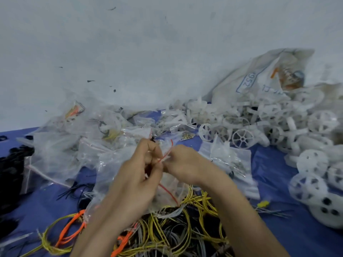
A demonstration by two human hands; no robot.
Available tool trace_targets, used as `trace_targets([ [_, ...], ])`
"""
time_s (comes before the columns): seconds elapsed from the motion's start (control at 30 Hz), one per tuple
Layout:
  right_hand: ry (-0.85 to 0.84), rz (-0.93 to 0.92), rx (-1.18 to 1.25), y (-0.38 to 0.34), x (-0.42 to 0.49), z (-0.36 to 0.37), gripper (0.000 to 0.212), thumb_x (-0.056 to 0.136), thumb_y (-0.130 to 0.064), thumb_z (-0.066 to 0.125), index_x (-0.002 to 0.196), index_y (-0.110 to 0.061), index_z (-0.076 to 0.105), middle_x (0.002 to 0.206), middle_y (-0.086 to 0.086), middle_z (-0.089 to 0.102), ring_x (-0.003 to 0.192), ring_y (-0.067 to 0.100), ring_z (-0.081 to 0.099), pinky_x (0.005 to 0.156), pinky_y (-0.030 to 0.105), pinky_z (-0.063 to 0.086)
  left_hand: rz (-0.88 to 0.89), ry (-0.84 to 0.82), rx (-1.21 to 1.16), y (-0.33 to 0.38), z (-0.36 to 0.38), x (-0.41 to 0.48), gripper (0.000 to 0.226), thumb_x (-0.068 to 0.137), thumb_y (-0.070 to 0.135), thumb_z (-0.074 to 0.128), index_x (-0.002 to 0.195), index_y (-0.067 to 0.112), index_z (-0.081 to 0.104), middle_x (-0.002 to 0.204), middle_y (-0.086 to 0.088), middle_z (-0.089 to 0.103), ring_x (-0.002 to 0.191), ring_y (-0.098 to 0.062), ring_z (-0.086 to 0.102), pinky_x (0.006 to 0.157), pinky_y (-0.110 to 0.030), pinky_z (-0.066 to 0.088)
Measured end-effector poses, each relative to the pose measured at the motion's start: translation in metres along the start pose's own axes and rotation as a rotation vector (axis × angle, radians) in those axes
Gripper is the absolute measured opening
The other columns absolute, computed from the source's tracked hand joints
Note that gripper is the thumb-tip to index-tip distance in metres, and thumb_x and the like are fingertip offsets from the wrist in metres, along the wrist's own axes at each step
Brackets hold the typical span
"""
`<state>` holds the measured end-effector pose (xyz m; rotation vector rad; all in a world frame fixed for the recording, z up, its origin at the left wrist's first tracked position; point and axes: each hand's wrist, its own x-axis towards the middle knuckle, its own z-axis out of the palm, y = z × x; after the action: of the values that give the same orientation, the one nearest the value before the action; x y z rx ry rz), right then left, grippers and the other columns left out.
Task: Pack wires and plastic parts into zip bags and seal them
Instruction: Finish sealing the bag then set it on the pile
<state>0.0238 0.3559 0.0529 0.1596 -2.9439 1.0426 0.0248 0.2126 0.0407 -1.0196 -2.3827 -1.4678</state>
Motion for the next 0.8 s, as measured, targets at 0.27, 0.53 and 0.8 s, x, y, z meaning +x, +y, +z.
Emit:
trace_targets([
  [0.27, 0.463, 0.118, 0.871, 0.075, -0.015, -0.064, 0.017, 0.09, -0.018, 0.061, 0.101, -0.008, 0.07, 0.096, 0.008, 0.072, 0.082, 0.023, 0.071, 0.073, 0.03, 0.059, -0.043, 0.13, 0.02, -0.004, -0.012, 0.001, 0.012, 0.086, 0.024, 0.046, 0.086, 0.036, 0.044, 0.062, -0.008, 0.048, 0.052, -0.018, 0.038, 0.056, -0.045, 0.041],
  [0.53, 1.375, 0.392, 1.617, 0.187, -0.045, -0.067, 0.043, 0.098, -0.026, 0.05, 0.136, -0.007, 0.043, 0.145, 0.015, 0.038, 0.125, 0.03, 0.045, 0.082, 0.012, 0.045, -0.083, 0.18, 0.043, -0.005, -0.018, 0.002, 0.028, 0.091, 0.012, 0.049, 0.083, 0.038, 0.045, 0.065, -0.006, 0.053, 0.047, -0.01, 0.047, 0.059, -0.052, 0.044],
  [0.8, 1.503, -0.092, 2.527, 0.196, -0.058, -0.065, 0.059, 0.076, -0.045, 0.074, 0.109, -0.004, 0.047, 0.119, 0.014, 0.051, 0.105, 0.031, 0.055, 0.091, 0.045, 0.048, -0.089, 0.163, 0.068, -0.002, -0.012, 0.002, 0.027, 0.09, 0.013, 0.048, 0.082, 0.039, 0.045, 0.064, -0.005, 0.054, 0.048, -0.018, 0.047, 0.057, -0.048, 0.045],
])
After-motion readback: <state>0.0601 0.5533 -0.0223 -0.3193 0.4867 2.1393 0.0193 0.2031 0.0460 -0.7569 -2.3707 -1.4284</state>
